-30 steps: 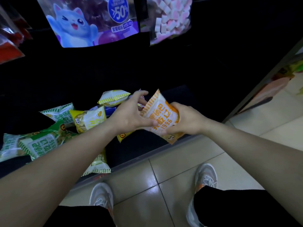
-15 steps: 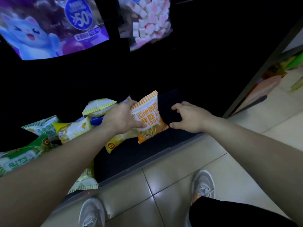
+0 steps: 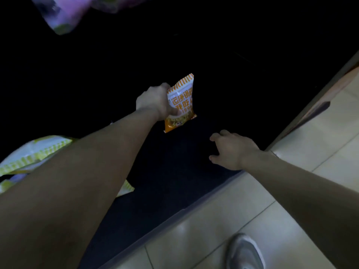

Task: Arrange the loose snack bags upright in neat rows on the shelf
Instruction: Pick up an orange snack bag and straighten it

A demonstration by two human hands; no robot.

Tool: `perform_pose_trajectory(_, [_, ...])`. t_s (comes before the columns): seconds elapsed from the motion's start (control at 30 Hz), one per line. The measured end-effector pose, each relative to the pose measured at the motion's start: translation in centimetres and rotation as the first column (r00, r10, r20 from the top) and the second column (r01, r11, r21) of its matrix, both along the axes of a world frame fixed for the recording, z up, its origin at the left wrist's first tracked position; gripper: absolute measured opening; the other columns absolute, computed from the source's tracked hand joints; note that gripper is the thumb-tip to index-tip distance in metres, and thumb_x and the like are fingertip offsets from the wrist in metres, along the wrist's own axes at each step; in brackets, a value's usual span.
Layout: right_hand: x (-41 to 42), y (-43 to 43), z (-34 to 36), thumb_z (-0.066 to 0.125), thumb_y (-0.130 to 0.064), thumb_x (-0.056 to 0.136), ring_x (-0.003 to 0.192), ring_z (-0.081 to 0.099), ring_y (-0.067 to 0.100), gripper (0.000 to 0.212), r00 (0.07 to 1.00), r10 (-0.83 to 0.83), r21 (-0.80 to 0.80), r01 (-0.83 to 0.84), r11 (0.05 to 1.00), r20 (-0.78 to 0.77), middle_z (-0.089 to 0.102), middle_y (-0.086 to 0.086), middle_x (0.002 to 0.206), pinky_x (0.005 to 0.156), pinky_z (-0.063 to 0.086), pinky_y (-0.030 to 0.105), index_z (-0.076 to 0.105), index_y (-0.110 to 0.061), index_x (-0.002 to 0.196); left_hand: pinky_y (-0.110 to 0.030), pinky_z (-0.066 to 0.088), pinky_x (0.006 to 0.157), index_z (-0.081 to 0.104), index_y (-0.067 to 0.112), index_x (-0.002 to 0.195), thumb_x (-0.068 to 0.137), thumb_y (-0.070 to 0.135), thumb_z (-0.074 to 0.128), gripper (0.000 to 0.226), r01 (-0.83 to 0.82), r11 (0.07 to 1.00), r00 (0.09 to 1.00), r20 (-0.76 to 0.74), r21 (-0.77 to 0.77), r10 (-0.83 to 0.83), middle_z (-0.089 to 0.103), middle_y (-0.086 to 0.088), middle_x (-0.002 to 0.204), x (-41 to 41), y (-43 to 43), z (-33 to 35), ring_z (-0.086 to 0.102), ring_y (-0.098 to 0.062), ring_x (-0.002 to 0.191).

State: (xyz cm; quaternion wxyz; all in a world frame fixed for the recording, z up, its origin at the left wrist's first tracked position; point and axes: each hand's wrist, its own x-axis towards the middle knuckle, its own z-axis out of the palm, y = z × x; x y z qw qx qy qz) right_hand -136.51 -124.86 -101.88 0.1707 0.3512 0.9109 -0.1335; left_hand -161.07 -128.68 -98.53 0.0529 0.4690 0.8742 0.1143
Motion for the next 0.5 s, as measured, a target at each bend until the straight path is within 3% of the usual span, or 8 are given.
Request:
perform_pose_trajectory(0.13, [-1.6, -0.5, -2.7, 0.057, -0.049, 0.092, 0.12, 0.048, 0.03, 0.063, 0.999, -0.031, -0.072, 0.029, 0.997, -0.019, 0.042, 0.007, 0.14, 0.093, 0.05, 0.045, 0.037, -0.022, 0.145, -0.043, 0.051, 0.085, 0.045, 0.029, 0.139, 0.061, 0.055, 0.085, 0.092, 0.026, 1.0, 0.999, -0.039, -0.002, -0.026, 0.054, -0.007, 0.129, -1.3, 3.2, -1.7, 0.055, -0.03, 0.115])
perform_pose_trajectory(0.23, [-2.1, -1.9, -3.9, 0.056, -0.049, 0.092, 0.118, 0.049, 0.029, 0.06, 1.0, 0.006, -0.1, -0.008, 0.995, -0.023, 0.043, 0.006, 0.138, 0.092, 0.05, 0.046, 0.038, -0.023, 0.143, -0.045, 0.04, 0.095, 0.046, 0.032, 0.14, 0.066, 0.058, 0.08, 0.085, 0.034, 0.999, 0.978, -0.208, 0.026, -0.028, 0.044, -0.011, 0.133, -1.8, 4.2, -2.0, 0.042, -0.033, 0.122])
perform_pose_trajectory(0.3, [-1.8, -2.6, -4.3, 0.055, -0.048, 0.092, 0.118, 0.049, 0.029, 0.058, 0.999, 0.03, -0.114, -0.033, 0.993, -0.027, 0.044, 0.005, 0.137, 0.09, 0.05, 0.045, 0.04, -0.023, 0.142, -0.046, 0.036, 0.096, 0.047, 0.027, 0.139, 0.071, 0.055, 0.077, 0.079, 0.027, 0.998, 0.961, -0.275, 0.065, -0.008, 0.046, -0.012, 0.132, -1.8, 4.5, -2.1, 0.042, -0.033, 0.121])
perform_pose_trajectory(0.5, [-0.2, -3.5, -4.7, 0.054, -0.047, 0.093, 0.119, 0.048, 0.029, 0.054, 0.998, 0.049, -0.111, -0.054, 0.992, -0.048, 0.044, 0.006, 0.138, 0.091, 0.047, 0.044, 0.041, -0.022, 0.14, -0.046, 0.034, 0.099, 0.039, 0.018, 0.137, 0.08, 0.044, 0.072, 0.07, -0.009, 0.995, 0.96, -0.277, 0.099, 0.036, 0.052, -0.01, 0.135, -0.4, 4.3, -2.8, 0.042, -0.033, 0.126])
